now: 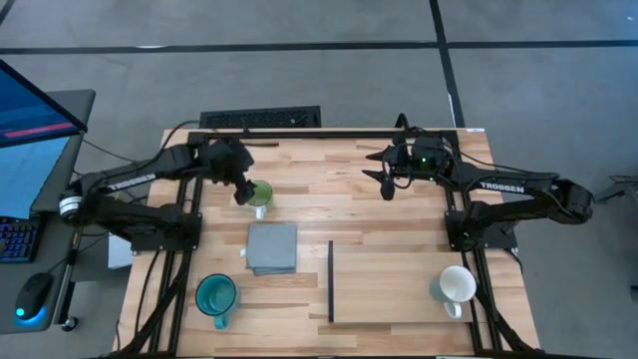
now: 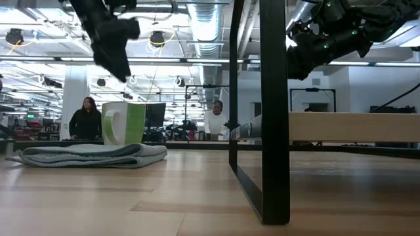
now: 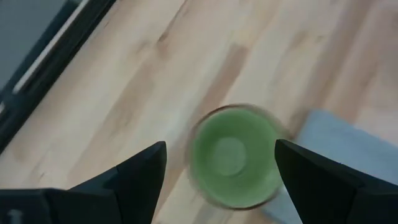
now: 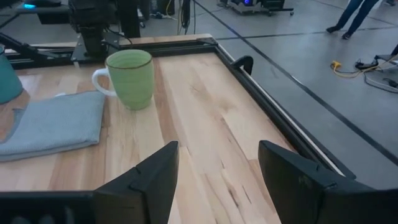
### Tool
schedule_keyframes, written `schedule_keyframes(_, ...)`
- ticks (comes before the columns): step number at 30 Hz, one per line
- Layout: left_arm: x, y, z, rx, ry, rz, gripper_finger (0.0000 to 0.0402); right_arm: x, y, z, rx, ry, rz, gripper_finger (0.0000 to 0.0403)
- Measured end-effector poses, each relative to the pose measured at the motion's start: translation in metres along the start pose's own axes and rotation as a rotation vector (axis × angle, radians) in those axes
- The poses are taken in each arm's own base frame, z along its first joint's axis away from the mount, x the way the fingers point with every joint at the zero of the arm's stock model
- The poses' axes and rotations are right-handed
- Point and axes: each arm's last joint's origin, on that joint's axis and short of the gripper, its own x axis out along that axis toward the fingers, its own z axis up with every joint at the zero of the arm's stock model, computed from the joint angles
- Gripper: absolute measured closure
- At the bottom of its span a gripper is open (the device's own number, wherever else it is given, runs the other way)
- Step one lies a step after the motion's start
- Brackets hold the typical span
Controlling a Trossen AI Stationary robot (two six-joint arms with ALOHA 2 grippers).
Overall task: Stack small to large cups/mugs on shelf
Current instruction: Put the green mug on the shelf
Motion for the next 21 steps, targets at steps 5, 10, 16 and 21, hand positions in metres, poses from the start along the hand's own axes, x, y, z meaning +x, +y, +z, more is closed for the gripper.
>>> schedule_keyframes(5, 0.015, 0.023, 0.003, -0.042, 0.074, -0.004, 0.0110, 0.000, 0.000, 0.000, 0.001, 0.001, 0.000, 0.0159)
schedule_keyframes(10, 0.034, 0.034, 0.005, -0.039, 0.149, -0.043, 0.0110, 0.000, 0.000, 0.000, 0.005, 0.001, 0.000, 0.0159)
schedule_keyframes(16, 0.066, 0.037, 0.005, 0.003, 0.267, -0.086, 0.0110, 0.000, 0.000, 0.000, 0.010, 0.001, 0.000, 0.0159)
schedule_keyframes(21, 0.091, 0.038, 0.003, 0.020, 0.356, -0.116, 0.0110, 0.000, 0.000, 0.000, 0.009, 0.001, 0.001, 0.0159)
